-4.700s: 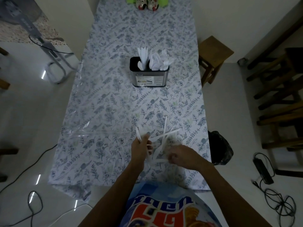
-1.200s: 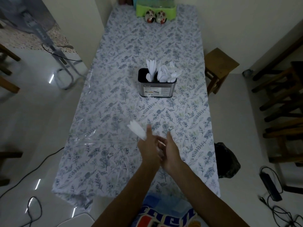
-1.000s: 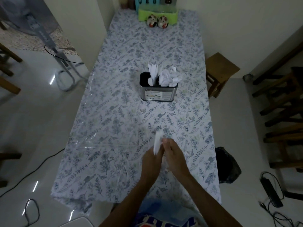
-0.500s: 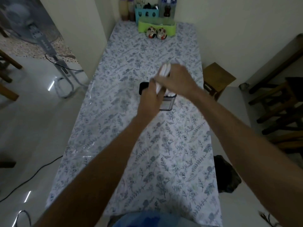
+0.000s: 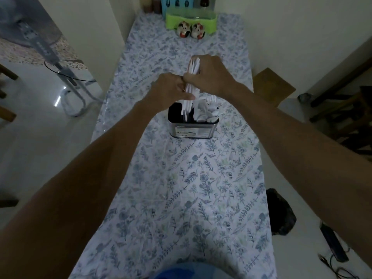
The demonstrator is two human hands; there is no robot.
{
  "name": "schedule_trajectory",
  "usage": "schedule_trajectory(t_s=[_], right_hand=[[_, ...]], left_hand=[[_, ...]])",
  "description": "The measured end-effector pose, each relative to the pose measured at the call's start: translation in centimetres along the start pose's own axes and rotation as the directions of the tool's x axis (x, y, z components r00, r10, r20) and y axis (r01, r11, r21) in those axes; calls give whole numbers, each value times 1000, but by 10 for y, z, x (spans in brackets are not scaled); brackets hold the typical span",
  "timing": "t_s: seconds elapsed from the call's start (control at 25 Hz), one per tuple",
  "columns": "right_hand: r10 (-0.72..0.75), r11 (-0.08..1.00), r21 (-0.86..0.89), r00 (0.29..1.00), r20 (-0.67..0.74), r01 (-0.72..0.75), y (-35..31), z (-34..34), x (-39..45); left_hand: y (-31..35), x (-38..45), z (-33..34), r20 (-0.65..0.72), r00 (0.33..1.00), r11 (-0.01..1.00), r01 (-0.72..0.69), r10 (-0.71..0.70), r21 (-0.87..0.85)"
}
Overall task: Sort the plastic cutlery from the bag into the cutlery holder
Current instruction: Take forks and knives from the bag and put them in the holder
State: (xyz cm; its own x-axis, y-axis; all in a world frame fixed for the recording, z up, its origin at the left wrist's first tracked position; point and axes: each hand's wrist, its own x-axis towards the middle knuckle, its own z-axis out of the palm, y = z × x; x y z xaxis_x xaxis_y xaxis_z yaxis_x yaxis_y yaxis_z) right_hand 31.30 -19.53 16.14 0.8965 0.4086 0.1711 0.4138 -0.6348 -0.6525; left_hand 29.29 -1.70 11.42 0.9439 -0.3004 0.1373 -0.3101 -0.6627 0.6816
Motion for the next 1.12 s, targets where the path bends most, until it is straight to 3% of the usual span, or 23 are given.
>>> schedule_trajectory(t_s=[0.24, 0.48, 0.6, 0.68, 0.76, 0.92, 0.96, 1.04, 1.12], right_hand=[[9, 1000, 9, 998, 65, -9, 20, 21, 13], [11, 1000, 19, 996, 87, -12, 26, 33, 14], [101, 986, -139, 993, 56, -92, 25, 39, 2], [106, 945, -309, 994, -21, -108, 22, 37, -4], [-4, 932, -358, 990, -144, -48, 14, 32, -10], [-259, 944, -303, 860, -440, 129, -17, 45, -45], [-288, 946, -267, 850, -441, 182, -26, 59, -63], [-260, 961, -180, 905, -336, 209, -38, 101, -105], [11, 997, -72, 995, -98, -19, -39, 154, -144]], left_hand=[[-20, 2, 18, -19, 994, 990, 104, -106, -95], [-16, -5, 23, 24, 985, 985, 171, -171, -29], [-17, -20, 32, -34, 963, 960, 263, -267, -95], [-18, -24, 31, -172, 965, 979, 202, -200, -4], [-15, -31, 21, -230, 966, 980, 150, -117, 132], [-26, -67, 6, -263, 959, 970, 161, -110, 180], [-37, -83, 8, -260, 954, 957, 205, -148, 205], [-62, -126, 12, -222, 931, 905, 341, -288, 255], [-89, -176, 16, -184, 855, 818, 518, -485, 249]])
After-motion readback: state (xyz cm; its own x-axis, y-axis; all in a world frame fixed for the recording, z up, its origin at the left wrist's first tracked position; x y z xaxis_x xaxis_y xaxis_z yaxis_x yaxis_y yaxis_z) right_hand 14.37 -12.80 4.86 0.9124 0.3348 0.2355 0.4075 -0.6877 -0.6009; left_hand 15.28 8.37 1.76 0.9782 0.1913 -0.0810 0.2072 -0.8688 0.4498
